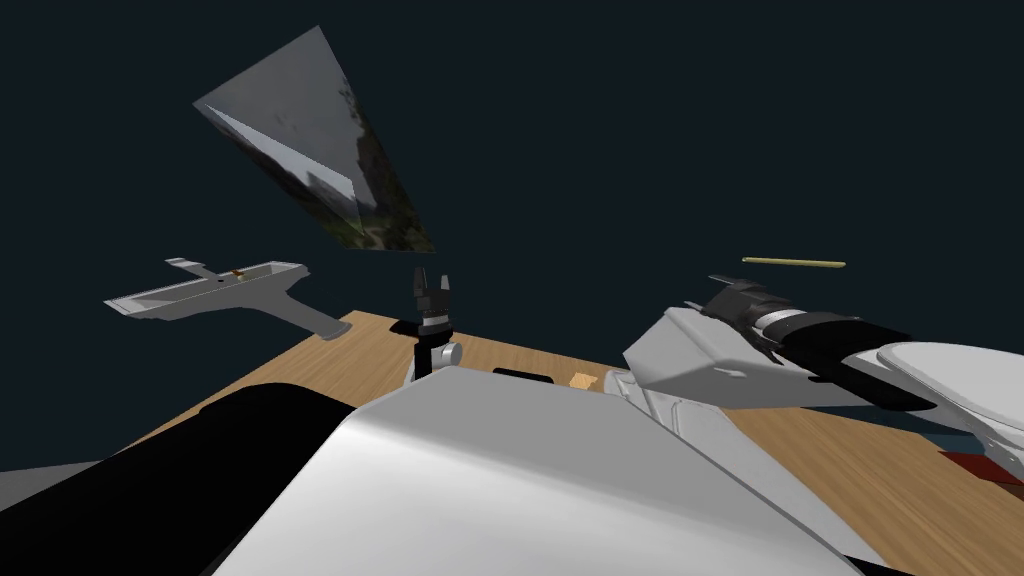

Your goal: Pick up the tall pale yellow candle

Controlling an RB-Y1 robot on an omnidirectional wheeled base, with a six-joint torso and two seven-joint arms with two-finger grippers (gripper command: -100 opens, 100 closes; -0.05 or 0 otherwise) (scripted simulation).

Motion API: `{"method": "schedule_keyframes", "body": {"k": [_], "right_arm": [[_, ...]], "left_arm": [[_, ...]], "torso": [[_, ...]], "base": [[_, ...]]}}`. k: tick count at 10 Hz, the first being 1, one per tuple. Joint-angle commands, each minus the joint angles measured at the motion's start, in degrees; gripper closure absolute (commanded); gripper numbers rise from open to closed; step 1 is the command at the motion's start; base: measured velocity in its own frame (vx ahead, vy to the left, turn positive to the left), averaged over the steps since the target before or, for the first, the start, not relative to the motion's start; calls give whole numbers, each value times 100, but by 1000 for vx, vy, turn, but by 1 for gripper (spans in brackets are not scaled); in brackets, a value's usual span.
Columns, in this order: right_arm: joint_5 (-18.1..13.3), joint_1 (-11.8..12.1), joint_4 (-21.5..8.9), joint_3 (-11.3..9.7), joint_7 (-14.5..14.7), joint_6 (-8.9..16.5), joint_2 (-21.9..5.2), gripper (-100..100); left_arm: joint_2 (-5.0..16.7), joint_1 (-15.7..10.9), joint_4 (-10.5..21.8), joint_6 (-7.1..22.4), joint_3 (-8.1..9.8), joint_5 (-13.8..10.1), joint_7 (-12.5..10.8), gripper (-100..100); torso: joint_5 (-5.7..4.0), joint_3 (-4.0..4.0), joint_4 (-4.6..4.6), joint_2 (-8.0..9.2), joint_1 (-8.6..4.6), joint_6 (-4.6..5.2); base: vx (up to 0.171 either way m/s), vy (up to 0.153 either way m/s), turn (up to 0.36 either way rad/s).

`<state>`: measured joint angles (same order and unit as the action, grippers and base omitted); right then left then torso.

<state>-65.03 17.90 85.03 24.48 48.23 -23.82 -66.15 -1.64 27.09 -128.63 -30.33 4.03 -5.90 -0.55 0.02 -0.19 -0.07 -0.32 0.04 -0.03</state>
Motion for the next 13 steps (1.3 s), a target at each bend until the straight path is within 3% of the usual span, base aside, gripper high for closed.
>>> {"method": "schedule_keyframes", "body": {"k": [1, 8, 12, 13], "right_arm": [[27, 59, 8, 63, -184, -61, -197, -100], [101, 427, -107, 458, -899, -506, -982, -100], [94, 689, -179, 658, -1246, -712, -1303, -100], [99, 632, -182, 621, -1181, -684, -1265, -100]], "left_arm": [[0, 0, 0, 0, 0, 0, 0, 0], [1, 0, 0, 0, 1, 0, 0, 0], [1, -1, 0, 0, 1, 0, 0, 0], [1, -1, 0, 0, 1, 0, 0, 0]], "torso": [[0, 0, 0, 0, 0, 0], [-11, 0, -1, 0, -37, 2], [-14, 18, 7, 32, -48, 4], [-15, 26, 10, 46, -48, 4]], "base": [[70, -6, -1], [68, -50, -25], [-6, -97, -78], [-27, -44, -9]]}}
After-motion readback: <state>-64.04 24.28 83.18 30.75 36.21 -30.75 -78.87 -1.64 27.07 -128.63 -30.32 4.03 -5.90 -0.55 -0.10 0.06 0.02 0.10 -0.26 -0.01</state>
